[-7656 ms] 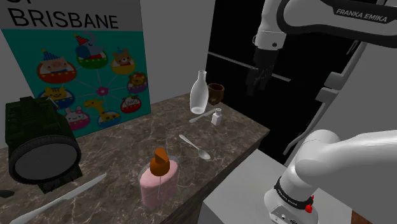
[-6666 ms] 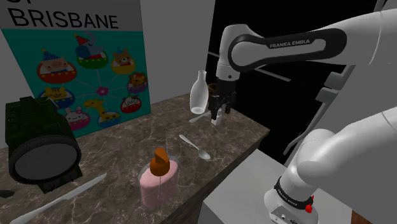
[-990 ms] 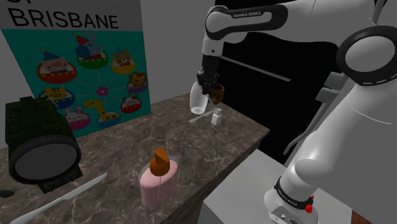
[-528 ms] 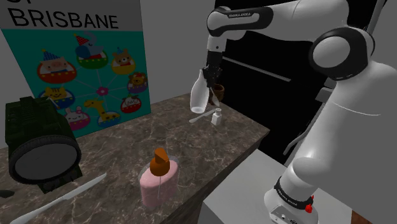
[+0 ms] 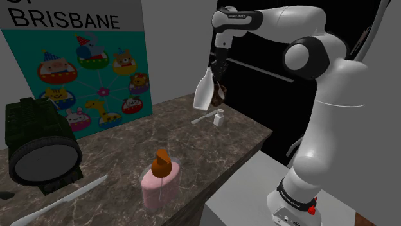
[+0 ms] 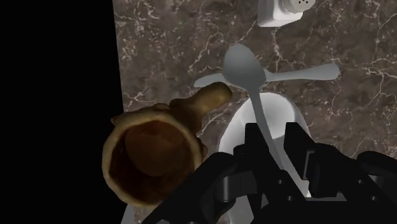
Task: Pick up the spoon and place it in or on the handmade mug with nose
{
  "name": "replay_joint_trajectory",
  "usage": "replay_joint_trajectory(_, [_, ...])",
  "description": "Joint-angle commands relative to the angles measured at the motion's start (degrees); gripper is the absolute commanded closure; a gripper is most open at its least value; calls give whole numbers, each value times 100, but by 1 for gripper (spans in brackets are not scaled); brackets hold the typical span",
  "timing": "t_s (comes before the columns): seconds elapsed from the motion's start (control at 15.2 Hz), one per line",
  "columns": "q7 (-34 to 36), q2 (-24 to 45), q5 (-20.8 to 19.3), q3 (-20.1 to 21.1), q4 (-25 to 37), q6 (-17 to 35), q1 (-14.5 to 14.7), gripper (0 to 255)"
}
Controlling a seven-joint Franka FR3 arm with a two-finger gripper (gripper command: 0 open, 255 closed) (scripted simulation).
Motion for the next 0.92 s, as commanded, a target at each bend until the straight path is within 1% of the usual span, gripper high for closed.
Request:
replay_joint_trajectory(0.0, [-211,480,55,-74,673,-223,-180,255])
replay_joint_trajectory(0.2, [-452,1232,153,-138,1826,-660,-475,255])
replay_joint_trajectory(0.26, [-534,1620,206,-151,2450,-907,-623,255])
replay_joint_trajectory(0.86, [-615,1378,158,-150,1359,-63,-530,255])
